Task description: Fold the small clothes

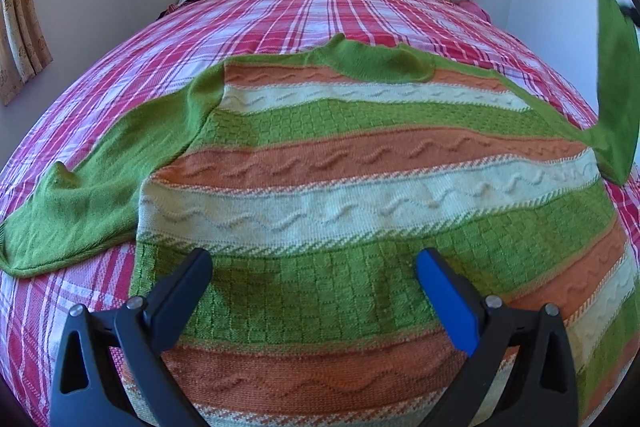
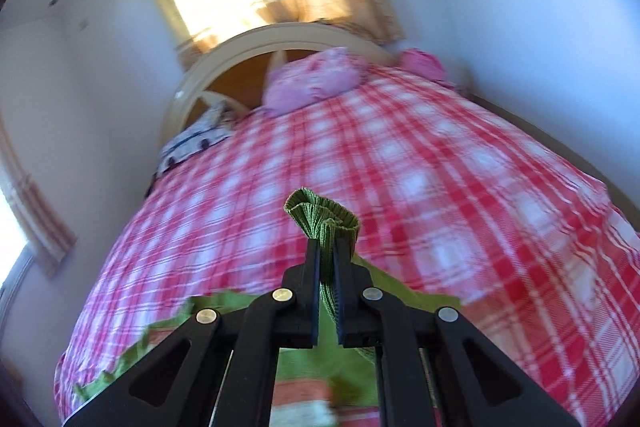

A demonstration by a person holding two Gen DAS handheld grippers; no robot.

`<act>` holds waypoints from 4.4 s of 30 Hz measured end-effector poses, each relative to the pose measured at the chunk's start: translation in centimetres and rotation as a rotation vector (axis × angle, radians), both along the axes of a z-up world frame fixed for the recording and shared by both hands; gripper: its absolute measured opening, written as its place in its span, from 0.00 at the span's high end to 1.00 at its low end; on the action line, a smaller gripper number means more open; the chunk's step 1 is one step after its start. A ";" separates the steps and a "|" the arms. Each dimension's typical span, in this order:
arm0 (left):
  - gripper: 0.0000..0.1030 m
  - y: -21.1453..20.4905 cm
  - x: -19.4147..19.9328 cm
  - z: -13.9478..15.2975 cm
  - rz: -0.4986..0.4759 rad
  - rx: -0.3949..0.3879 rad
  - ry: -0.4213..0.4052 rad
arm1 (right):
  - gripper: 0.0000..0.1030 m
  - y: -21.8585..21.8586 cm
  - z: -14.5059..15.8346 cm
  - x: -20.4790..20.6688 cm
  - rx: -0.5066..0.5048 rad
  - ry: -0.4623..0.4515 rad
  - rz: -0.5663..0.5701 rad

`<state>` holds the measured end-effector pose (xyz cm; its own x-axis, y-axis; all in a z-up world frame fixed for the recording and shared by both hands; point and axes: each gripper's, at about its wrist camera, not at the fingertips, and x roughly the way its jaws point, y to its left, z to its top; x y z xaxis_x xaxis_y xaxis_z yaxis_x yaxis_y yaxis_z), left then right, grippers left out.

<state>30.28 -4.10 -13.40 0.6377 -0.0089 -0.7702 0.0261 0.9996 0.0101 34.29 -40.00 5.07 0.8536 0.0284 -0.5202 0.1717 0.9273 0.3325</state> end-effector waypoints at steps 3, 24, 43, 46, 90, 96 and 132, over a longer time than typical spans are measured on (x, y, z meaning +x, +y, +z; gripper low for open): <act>0.00 0.1 0.0 0.0 0.000 -0.004 0.000 | 0.95 4.7 1.1 1.1 -0.014 -0.014 0.079; 0.00 1.3 0.3 -0.4 0.025 -0.085 0.024 | 0.69 26.2 -13.9 5.4 0.020 0.212 0.476; 0.11 4.0 5.4 2.8 0.010 -0.246 0.037 | 0.28 8.6 -18.0 -8.9 -0.217 0.219 0.282; 0.31 2.3 7.6 1.6 -0.005 -0.211 0.091 | 0.26 7.1 -18.0 -9.5 -0.135 0.195 0.257; 0.41 7.4 4.1 2.7 0.020 -0.093 -0.068 | 0.20 8.0 -14.7 -8.1 -0.104 0.150 0.299; 0.34 9.3 2.7 2.6 0.055 -0.134 -0.066 | 0.20 11.4 -12.7 -2.4 -0.199 0.132 0.386; 0.10 36.7 -6.2 0.1 0.657 -0.128 -0.011 | 0.14 31.4 -20.9 -0.5 -0.361 0.267 0.656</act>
